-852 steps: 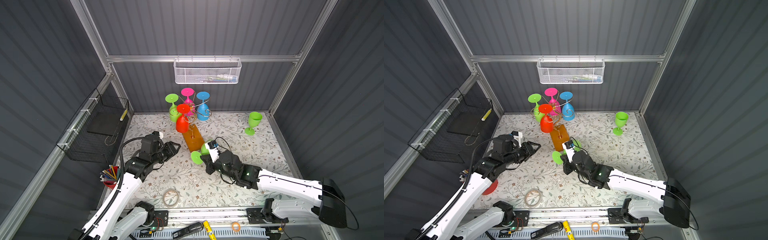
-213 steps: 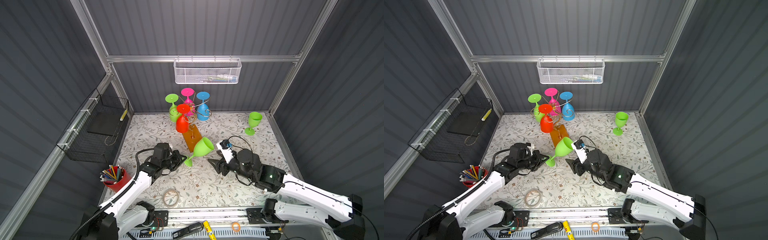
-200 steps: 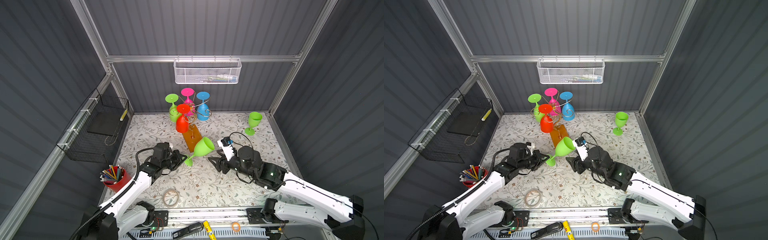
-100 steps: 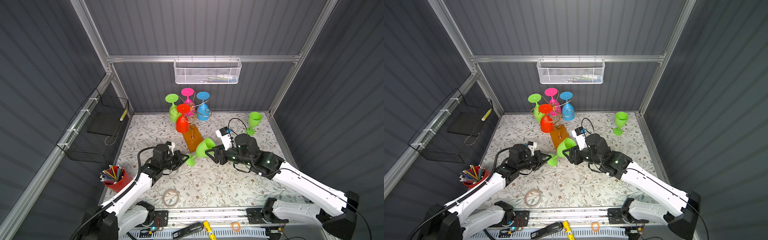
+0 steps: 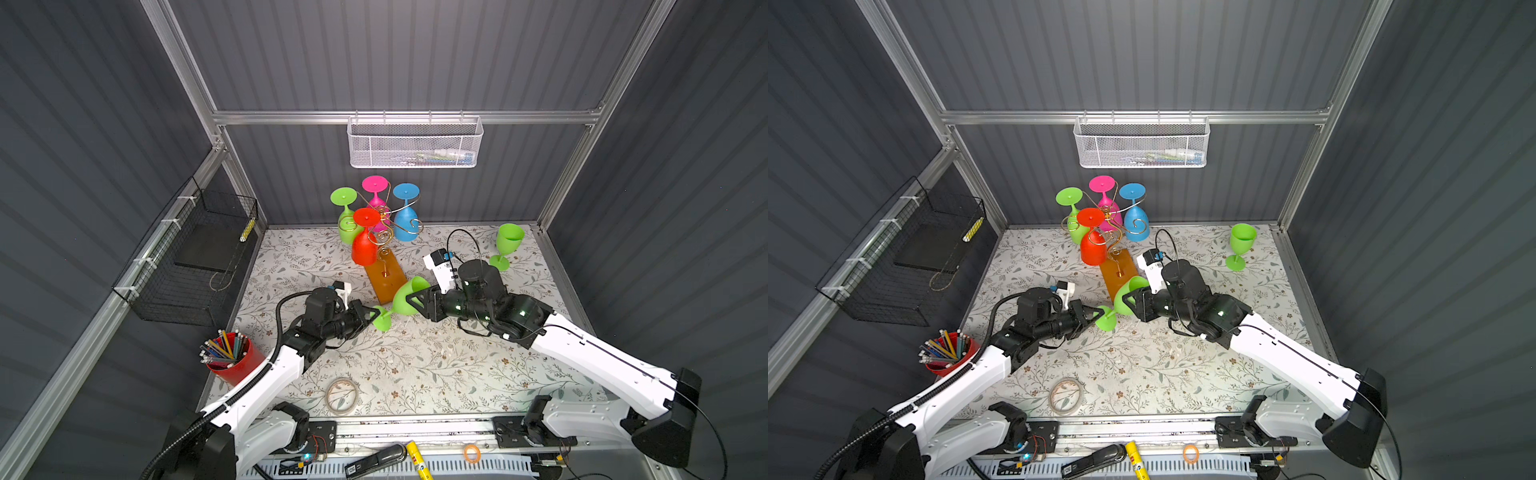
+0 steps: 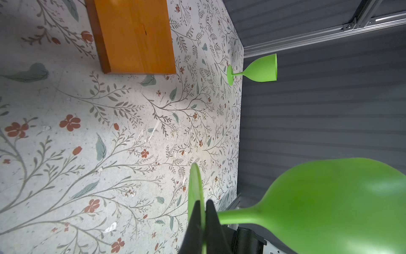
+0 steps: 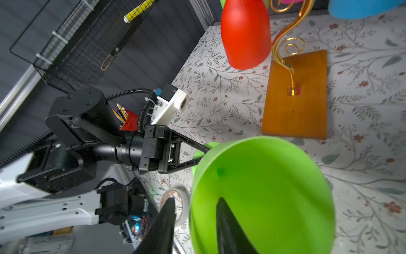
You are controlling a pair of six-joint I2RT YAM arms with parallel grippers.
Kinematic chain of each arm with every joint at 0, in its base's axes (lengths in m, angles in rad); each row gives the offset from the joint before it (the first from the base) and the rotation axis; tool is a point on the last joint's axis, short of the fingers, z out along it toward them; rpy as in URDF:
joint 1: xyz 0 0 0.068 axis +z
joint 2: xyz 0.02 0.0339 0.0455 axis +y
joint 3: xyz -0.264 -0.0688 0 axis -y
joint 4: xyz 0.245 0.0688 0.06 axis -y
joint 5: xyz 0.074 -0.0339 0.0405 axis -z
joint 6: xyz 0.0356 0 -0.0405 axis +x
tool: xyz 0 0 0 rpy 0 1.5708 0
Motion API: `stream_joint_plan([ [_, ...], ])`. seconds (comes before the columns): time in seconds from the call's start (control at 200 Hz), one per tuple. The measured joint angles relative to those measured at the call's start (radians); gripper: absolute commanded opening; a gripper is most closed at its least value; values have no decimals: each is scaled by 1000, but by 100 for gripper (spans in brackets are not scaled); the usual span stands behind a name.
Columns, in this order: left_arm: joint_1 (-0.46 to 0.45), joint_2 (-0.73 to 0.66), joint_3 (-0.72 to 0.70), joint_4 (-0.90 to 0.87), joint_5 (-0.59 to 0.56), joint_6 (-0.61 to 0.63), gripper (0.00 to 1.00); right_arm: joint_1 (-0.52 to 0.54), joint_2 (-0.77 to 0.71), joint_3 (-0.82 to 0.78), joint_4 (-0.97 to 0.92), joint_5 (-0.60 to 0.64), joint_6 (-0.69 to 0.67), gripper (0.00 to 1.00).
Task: Take the wine glass off the wine glass rack
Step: Pick up the wine glass from the wine glass rack, then place the wine glass at the top-right of the table.
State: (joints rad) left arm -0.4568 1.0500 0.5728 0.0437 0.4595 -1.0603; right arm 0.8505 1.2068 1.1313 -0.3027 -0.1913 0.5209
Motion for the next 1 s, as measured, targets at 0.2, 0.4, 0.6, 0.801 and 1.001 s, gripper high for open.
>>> stream_joint_plan([
  [0.2,0,-8,-5,2,6,2,0,-1,11,9,12,-9,1,0],
  [0.4,0,-16,-5,-13,-2,17,45,1,13,10,-4,8,-9,0],
  [0.6,0,-41,-3,-78,-29,52,67,0,11,11,-90,103,-38,0],
  [0.801,0,-71,1,-135,-57,85,77,-47,-20,11,-207,191,-63,0],
  [1.001,0,-76,16,-179,-79,116,83,-185,-42,11,-272,238,-89,0],
])
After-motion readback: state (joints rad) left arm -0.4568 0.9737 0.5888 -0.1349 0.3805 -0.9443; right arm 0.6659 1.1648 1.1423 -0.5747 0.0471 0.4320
